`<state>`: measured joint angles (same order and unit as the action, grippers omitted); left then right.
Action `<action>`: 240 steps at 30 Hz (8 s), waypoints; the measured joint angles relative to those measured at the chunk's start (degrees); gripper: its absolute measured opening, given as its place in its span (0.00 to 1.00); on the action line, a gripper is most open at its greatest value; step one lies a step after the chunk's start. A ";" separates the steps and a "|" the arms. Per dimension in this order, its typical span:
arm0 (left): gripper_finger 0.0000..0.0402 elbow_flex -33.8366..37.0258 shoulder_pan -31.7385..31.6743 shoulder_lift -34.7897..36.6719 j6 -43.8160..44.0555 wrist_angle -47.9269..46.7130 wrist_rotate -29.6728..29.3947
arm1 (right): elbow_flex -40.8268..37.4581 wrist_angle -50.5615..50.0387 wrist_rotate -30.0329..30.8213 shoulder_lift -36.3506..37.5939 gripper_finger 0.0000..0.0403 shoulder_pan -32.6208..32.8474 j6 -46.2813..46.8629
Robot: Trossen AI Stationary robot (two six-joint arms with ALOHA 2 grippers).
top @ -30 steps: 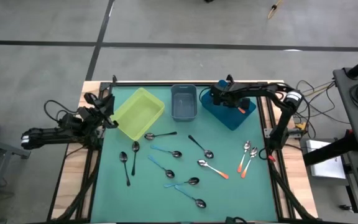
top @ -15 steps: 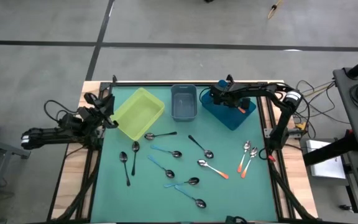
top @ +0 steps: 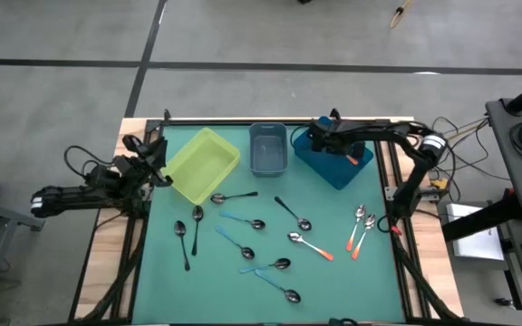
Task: Sort silverware by color (type)
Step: Put the black spoon into the yellow bin
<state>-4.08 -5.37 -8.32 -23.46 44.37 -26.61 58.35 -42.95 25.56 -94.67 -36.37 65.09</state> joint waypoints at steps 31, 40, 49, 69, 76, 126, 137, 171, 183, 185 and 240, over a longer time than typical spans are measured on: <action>0.09 -0.02 0.05 -8.91 38.80 -11.76 3.20 | -0.73 33.41 14.48 21.10 0.12 34.10 -64.25; 0.09 -0.02 0.04 -12.14 40.85 -8.71 3.22 | -0.74 32.60 -7.28 20.78 0.12 37.35 -70.78; 0.09 -0.02 0.81 -17.49 53.60 -8.86 6.92 | -1.05 34.62 -23.56 20.85 0.12 37.47 -82.19; 0.09 -32.81 6.67 -39.76 82.36 -71.43 9.36 | -11.08 38.50 -24.04 29.06 0.12 37.08 -86.23; 0.09 -44.39 18.12 -50.09 100.13 -88.39 12.66 | -19.51 48.29 -24.08 36.65 0.12 35.82 -87.23; 0.09 -47.26 28.23 -79.06 119.85 -99.50 24.57 | -26.43 65.91 -24.00 33.51 0.12 29.67 -85.16; 0.10 -39.50 28.13 -78.75 120.13 -89.62 25.66 | -26.43 65.68 -23.97 33.92 0.12 29.67 -84.60; 0.01 -37.88 28.24 -78.75 122.92 -87.61 22.26 | -26.43 64.82 -23.95 33.86 0.12 28.82 -85.10; 0.00 -40.56 28.58 -78.28 122.47 -89.00 23.06 | -26.43 64.20 -23.95 33.83 0.12 28.82 -84.92; 0.00 -41.85 28.57 -77.67 122.02 -90.46 23.02 | -26.43 64.20 -23.93 33.83 0.12 28.82 -84.62; 0.00 -55.05 -35.66 -77.35 33.58 -97.37 21.53 | -26.25 62.13 -22.44 33.94 0.12 26.11 -82.63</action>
<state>-59.13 -41.02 -85.67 10.12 -53.01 -5.08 32.10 19.18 3.11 -60.73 -10.26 -17.54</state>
